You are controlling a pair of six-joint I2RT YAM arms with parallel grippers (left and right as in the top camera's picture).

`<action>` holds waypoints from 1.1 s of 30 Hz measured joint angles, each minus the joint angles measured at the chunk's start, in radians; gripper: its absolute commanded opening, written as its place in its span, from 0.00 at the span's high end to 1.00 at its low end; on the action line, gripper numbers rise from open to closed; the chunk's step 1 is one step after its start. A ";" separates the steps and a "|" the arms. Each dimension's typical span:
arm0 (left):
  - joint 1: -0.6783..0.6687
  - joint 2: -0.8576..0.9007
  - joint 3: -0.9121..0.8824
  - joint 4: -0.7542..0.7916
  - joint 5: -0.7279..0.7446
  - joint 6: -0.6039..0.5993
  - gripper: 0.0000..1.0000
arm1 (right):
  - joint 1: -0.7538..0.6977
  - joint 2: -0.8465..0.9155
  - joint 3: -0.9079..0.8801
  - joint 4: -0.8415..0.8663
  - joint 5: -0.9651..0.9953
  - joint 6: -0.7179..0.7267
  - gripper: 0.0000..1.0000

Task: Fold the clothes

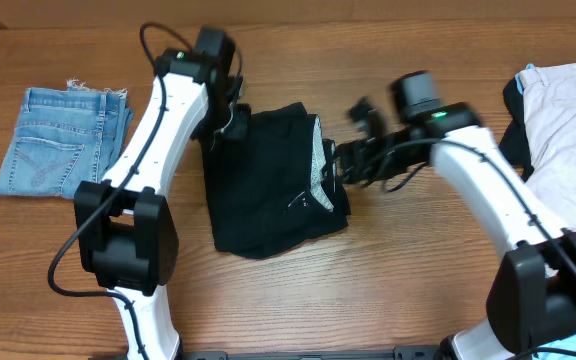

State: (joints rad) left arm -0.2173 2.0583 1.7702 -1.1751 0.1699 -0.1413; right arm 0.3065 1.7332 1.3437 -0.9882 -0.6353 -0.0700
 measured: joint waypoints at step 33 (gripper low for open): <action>0.010 0.003 -0.300 0.257 0.153 0.067 0.58 | 0.173 0.125 -0.001 -0.064 0.333 -0.007 0.95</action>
State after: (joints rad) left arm -0.2077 2.0617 1.4700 -0.9184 0.3229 -0.0742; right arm 0.4793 1.8584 1.3426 -1.0523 -0.3023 -0.0772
